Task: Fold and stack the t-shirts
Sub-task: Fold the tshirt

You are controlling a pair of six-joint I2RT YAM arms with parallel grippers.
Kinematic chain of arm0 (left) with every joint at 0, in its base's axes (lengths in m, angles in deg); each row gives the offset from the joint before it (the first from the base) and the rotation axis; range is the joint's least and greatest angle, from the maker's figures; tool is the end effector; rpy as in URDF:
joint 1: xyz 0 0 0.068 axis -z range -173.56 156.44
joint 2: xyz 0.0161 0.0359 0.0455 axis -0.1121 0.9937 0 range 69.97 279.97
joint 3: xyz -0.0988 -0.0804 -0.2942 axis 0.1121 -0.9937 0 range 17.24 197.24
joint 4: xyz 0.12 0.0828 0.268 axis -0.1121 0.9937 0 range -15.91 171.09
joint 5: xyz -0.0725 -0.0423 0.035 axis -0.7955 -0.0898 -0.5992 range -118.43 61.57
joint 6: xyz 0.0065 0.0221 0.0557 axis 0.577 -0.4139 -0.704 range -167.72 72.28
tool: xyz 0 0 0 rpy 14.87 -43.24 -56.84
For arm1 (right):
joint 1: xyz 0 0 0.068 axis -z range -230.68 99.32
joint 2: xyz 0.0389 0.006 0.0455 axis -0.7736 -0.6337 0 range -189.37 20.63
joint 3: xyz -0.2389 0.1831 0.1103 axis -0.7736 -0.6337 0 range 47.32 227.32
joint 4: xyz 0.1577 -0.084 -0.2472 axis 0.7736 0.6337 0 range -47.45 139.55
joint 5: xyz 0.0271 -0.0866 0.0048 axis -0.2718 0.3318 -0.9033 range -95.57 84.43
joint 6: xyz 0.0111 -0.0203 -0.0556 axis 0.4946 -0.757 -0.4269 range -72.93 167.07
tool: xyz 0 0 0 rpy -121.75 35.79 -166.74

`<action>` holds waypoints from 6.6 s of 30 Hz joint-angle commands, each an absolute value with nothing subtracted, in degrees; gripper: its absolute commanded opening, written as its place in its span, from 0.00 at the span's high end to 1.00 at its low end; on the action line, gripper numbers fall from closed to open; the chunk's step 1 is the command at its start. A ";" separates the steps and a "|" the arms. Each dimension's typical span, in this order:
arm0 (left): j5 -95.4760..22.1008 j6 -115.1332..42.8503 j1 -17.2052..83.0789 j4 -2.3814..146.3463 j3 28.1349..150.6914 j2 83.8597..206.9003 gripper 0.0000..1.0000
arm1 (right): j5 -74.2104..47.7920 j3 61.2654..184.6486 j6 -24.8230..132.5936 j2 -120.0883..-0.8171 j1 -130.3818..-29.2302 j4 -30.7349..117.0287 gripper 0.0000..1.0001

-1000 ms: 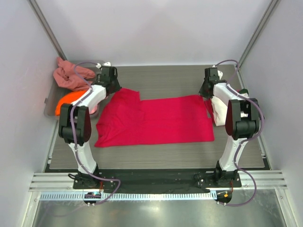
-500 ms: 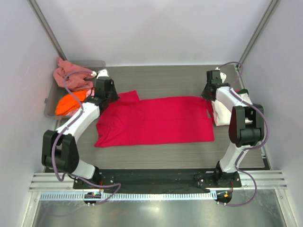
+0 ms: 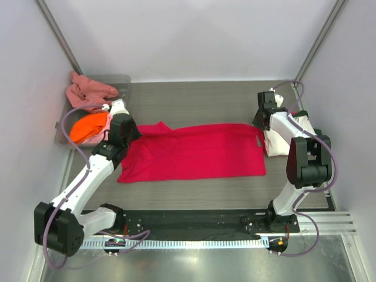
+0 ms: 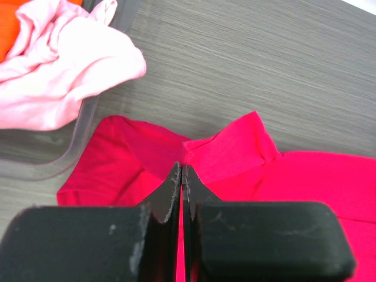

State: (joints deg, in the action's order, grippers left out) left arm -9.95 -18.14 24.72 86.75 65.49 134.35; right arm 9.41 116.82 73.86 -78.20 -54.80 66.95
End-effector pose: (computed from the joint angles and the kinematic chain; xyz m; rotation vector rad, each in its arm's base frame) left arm 0.2730 -0.0753 0.3165 -0.3962 2.0118 -0.1862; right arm 0.4202 0.0187 0.2383 0.5884 2.3949 -0.0973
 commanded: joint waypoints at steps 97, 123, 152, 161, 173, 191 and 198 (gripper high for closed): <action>-17.88 2.73 16.63 98.26 58.20 152.77 0.50 | -40.56 105.26 69.57 -86.79 -93.22 34.19 0.65; -16.13 3.43 18.47 100.71 57.41 143.81 0.44 | -34.32 113.51 74.34 -86.81 -93.57 36.29 0.51; -7.95 15.74 28.41 97.03 58.99 149.76 0.32 | 21.14 92.93 85.28 -64.88 -72.12 71.80 0.99; -9.97 12.93 31.74 95.09 67.33 163.30 0.33 | 16.85 84.51 95.23 -60.41 -78.87 71.82 0.99; -16.90 0.89 35.53 101.49 101.39 191.24 0.34 | 12.36 80.90 107.26 -57.50 -102.60 72.79 0.99; -32.81 -3.69 29.47 103.98 155.24 222.65 0.37 | 4.45 108.23 98.94 -72.20 -118.71 55.11 0.78; -32.74 -5.79 27.80 100.28 142.77 213.60 0.36 | 1.73 102.09 94.27 -60.24 -108.27 56.61 0.52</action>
State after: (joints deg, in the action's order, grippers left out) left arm -32.59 -3.43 28.57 99.43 148.11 218.13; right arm 2.38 103.92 98.10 -65.19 -111.87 55.46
